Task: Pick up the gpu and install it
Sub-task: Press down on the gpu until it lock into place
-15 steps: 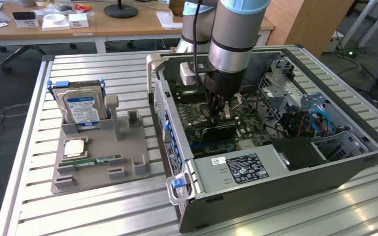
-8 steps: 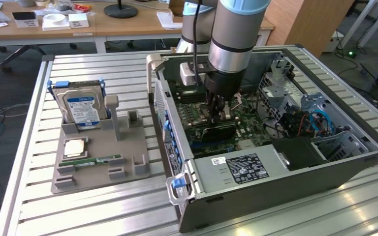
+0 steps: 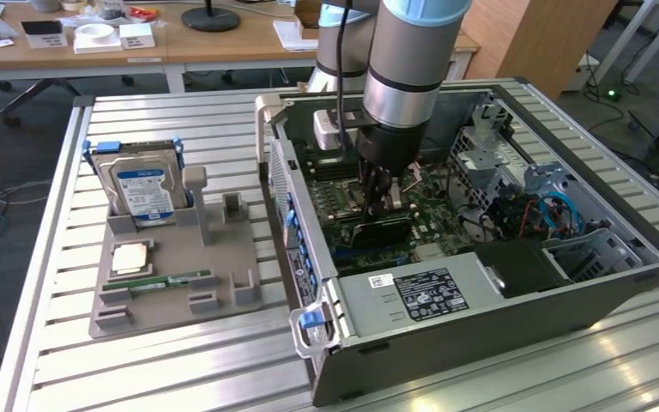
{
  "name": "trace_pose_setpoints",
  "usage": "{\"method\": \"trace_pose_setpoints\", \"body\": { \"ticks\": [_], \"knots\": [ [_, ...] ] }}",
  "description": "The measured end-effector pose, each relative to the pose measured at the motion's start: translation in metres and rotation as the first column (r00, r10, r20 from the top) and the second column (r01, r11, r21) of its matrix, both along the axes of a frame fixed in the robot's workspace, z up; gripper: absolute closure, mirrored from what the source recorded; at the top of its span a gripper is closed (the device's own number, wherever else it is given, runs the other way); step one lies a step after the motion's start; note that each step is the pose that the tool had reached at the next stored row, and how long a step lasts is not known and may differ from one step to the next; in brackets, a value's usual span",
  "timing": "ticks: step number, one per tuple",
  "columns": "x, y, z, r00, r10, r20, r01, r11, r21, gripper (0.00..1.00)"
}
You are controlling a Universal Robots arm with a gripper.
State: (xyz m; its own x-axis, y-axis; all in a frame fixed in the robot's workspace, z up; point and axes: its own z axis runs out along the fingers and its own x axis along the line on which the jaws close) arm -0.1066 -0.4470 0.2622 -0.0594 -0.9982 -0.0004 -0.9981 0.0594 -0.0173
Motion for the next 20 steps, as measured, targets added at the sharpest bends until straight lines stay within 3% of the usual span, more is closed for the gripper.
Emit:
{"method": "trace_pose_setpoints", "body": {
  "ticks": [20],
  "knots": [
    [-0.0004, -0.0007, -0.0002, 1.0, 0.0, 0.0002, 0.0, 1.0, 0.0002, 0.89]
  ]
}}
